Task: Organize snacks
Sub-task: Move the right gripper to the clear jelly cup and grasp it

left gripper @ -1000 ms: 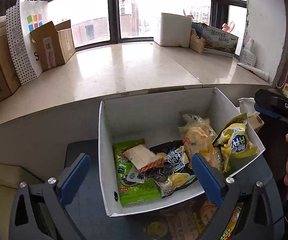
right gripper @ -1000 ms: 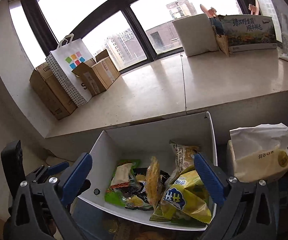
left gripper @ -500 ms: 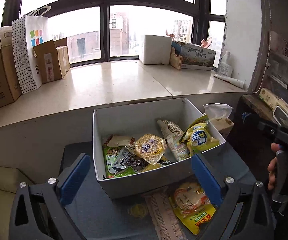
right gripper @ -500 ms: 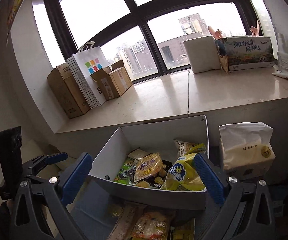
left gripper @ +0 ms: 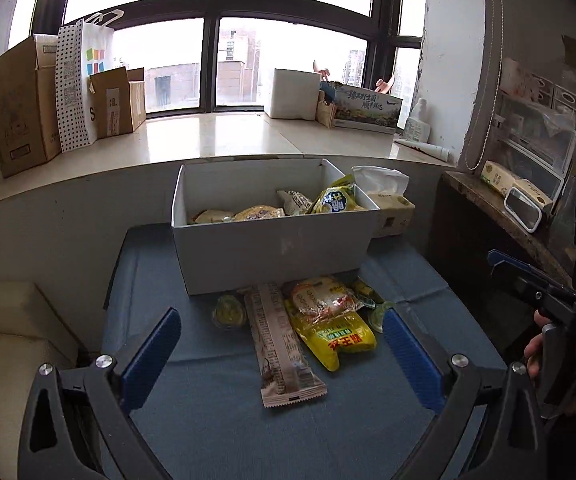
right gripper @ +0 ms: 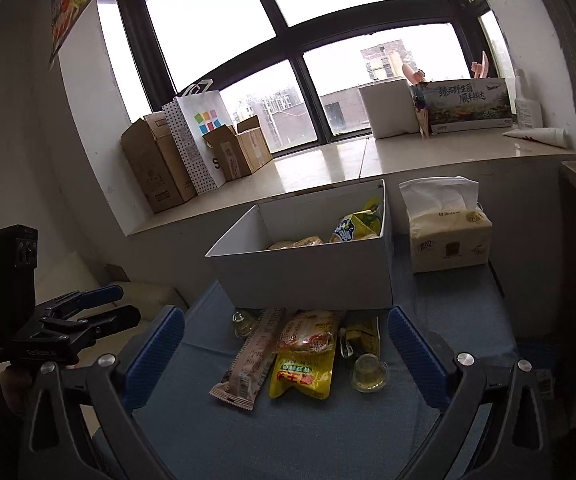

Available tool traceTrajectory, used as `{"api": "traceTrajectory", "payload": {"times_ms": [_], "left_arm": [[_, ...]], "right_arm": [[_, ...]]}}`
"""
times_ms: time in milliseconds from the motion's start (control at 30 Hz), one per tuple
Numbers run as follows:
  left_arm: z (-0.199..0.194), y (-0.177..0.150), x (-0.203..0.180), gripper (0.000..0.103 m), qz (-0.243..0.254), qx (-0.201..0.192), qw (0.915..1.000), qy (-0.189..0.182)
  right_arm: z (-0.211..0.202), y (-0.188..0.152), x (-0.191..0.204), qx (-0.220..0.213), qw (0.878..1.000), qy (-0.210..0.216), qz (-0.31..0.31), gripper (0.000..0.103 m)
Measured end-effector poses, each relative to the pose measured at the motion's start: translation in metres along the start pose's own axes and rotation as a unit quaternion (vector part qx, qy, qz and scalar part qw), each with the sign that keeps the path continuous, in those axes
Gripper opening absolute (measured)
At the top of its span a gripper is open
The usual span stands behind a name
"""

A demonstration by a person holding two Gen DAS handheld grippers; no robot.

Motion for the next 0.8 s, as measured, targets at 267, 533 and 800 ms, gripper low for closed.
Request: {"api": "traceTrajectory", "payload": {"times_ms": [267, 533, 800], "left_arm": [[0.011, -0.052, -0.007, 0.103, -0.023, 0.051, 0.9982, -0.019], [0.018, -0.077, -0.004, 0.103, -0.042, 0.074, 0.9960, -0.028], [0.026, -0.082, 0.006, 0.103, -0.047, 0.084, 0.9953, -0.016]], "right_arm": [[-0.020, -0.051, -0.005, 0.003, 0.999, -0.032, 0.019, 0.103], [-0.001, -0.070, -0.024, 0.052, 0.995, -0.081, -0.001, 0.103], [0.059, -0.070, -0.047, 0.111, 0.990, -0.092, -0.004, 0.103]]}}
Point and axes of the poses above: each gripper's, at about its wrist camera, not at the fingertips, and z roughly the way its jaws point, x to its left, y to its top, the point moved 2 cm from there along z, roughly the way its jaws point, and after that the axes turned 8 degrees about y, right-handed, at the moved point
